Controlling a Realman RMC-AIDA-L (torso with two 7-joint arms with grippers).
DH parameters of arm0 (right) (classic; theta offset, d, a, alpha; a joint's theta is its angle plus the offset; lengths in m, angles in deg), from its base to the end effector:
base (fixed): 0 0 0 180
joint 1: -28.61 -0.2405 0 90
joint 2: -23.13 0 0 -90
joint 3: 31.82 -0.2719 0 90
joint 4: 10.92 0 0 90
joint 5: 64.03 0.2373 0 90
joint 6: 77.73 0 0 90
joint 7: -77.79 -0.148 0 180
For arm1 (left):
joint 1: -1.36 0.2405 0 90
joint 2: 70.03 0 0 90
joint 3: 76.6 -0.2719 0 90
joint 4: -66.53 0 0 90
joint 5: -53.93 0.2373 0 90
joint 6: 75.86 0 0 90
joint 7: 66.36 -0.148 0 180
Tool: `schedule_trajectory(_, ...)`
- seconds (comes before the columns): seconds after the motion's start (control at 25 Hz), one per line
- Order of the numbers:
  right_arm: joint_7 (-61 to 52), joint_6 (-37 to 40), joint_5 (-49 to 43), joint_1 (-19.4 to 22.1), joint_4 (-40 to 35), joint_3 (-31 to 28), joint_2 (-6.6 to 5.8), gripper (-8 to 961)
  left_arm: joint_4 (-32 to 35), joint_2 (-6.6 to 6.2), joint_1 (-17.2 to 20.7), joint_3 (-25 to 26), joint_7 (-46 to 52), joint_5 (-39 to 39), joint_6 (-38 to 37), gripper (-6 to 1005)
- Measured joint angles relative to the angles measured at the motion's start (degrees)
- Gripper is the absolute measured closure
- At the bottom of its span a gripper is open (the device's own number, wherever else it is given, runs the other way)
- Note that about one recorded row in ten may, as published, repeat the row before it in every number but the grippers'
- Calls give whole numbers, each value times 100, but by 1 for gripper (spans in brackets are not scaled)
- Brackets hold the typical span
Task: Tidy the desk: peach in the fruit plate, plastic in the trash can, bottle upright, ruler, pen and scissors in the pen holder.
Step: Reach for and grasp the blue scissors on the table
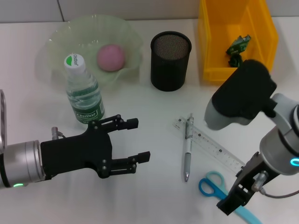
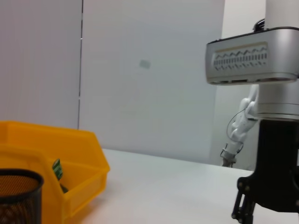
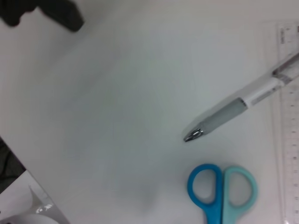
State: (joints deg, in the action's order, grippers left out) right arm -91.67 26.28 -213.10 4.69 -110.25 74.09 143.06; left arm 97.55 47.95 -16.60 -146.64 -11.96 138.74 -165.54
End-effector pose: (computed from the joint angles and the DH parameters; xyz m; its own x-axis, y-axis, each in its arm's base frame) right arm 0.1490 0.2741 -0.0530 0.6218 -0.6495 0.4377 -0.5351 -0.7603 -0.3682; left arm -0.2983 0.2822 -0.0615 0.7871 0.1092 0.6071 0.2387 -0.9614 -0.1366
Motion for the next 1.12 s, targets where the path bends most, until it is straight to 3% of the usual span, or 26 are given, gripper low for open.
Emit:
schedule_trajectory(0.88, 0, -385, -35, -78, 630, 202, -12, 178, 10, 5, 55, -54, -86, 1, 20, 201)
schedule_trajectory(1.12, 12, -443, -40, -69, 671, 214, -14, 349, 9, 6, 47, -55, -87, 1, 25, 201)
